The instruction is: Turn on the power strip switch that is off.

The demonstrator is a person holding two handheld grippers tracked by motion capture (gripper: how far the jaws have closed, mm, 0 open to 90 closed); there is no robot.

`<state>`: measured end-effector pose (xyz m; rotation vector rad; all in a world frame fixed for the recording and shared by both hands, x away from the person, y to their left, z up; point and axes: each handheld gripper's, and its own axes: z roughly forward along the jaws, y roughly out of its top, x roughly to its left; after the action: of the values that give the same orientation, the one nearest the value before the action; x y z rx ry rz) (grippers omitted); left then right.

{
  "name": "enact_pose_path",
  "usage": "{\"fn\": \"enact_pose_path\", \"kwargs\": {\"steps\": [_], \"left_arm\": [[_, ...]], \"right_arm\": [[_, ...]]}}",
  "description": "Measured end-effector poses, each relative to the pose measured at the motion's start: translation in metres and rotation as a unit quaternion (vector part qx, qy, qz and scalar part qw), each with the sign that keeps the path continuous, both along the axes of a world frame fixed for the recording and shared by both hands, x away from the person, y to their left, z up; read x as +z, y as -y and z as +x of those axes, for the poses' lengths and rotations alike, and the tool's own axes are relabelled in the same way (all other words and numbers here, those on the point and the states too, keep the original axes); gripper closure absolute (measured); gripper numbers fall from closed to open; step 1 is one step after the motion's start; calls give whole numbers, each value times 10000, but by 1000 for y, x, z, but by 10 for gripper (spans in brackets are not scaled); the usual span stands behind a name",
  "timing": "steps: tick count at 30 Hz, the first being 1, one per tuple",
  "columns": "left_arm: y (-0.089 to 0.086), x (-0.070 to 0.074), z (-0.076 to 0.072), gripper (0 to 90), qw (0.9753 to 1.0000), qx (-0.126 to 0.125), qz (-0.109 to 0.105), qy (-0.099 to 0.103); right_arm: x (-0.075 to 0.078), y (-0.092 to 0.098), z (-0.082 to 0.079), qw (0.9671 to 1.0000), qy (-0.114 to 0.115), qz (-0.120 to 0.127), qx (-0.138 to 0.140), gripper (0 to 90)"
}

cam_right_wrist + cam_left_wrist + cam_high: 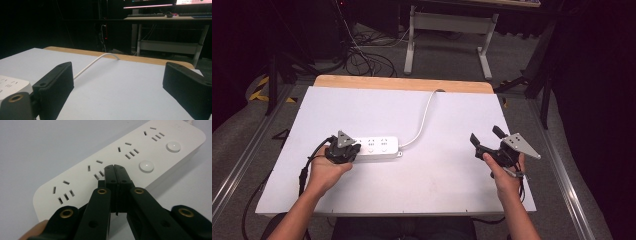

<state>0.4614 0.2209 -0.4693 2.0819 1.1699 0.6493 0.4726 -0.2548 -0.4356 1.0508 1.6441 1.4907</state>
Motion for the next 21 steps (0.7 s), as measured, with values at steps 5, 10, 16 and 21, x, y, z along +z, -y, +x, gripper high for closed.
{"fn": "enact_pose_path", "kwargs": {"steps": [5, 10, 16, 21], "left_arm": [[0, 0, 0, 900, 10000, -1, -58, -42], [0, 0, 0, 900, 10000, 9, -65, -58], [0, 1, 1, 900, 9999, 39, -65, -66], [0, 2, 1, 900, 9999, 96, -99, -24]], "right_arm": [[-1, -1, 1, 10000, -16, -13, 15, 103], [-1, -3, 1, 10000, -23, -28, 22, 103], [-1, -2, 1, 10000, -47, -28, 22, 103], [-2, -3, 3, 10000, -42, -80, 23, 103]]}}
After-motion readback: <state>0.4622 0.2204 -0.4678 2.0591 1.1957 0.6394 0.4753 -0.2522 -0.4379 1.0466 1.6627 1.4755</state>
